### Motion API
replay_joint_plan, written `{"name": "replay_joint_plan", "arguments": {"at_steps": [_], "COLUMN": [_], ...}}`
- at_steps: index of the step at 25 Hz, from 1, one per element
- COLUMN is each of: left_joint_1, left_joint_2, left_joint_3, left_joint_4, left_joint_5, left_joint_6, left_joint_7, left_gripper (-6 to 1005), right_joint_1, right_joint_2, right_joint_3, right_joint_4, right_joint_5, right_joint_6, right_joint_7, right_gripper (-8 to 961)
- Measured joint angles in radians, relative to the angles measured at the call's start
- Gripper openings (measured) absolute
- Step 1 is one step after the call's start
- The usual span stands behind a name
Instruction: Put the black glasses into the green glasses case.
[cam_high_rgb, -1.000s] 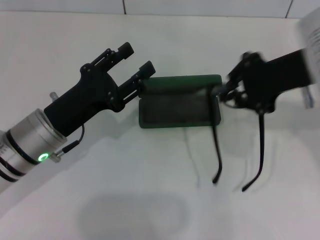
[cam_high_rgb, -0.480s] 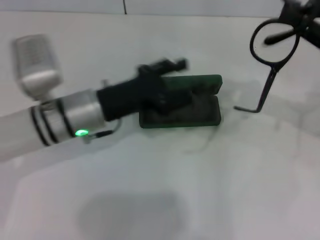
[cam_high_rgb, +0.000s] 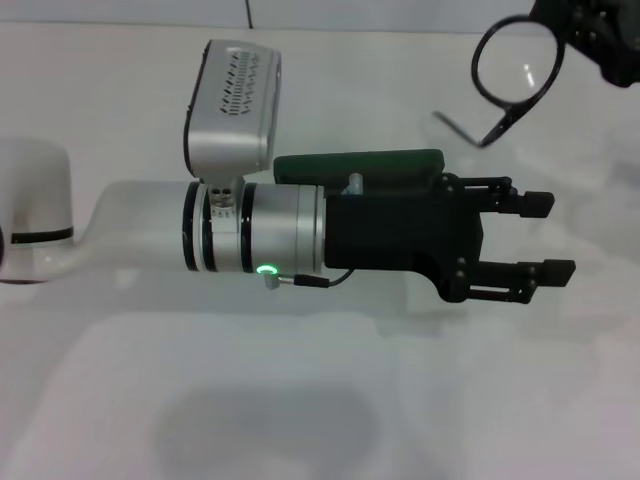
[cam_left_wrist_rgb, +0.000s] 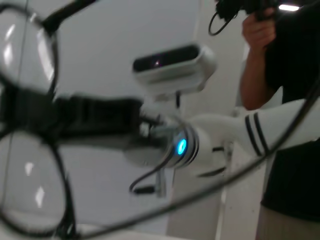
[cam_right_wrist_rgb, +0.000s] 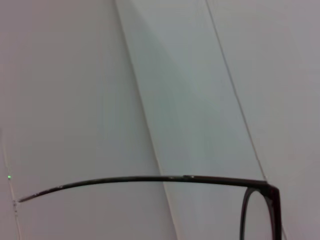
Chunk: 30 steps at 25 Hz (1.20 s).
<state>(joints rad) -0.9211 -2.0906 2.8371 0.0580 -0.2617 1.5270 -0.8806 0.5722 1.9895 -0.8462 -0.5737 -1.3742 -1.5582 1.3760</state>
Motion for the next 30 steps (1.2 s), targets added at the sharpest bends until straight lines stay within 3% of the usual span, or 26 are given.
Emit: {"name": "replay_joint_plan", "arguments": {"at_steps": [13,30], "left_joint_1": [-0.021,-0.048], "left_joint_2": [0.009,0.004], "left_joint_3": [-0.011,-0.019], "left_joint_4": [-0.014,-0.05], "left_joint_5": [-0.091,-0.099], "left_joint_6": [0.06,0.088], "left_joint_7": [-0.011,-0.012], "left_gripper": [699,700], "right_joint_1": [0.029,0.035], "right_joint_2": [0.002,-0.007], "right_joint_3": [-0.027,-0.092], "right_joint_4": [0.041,0.033], "right_joint_5": [-0.197,-0.23], "right_joint_6": [0.034,0.005], "right_joint_7": [0.051,0.048], "right_gripper": [105,106]}}
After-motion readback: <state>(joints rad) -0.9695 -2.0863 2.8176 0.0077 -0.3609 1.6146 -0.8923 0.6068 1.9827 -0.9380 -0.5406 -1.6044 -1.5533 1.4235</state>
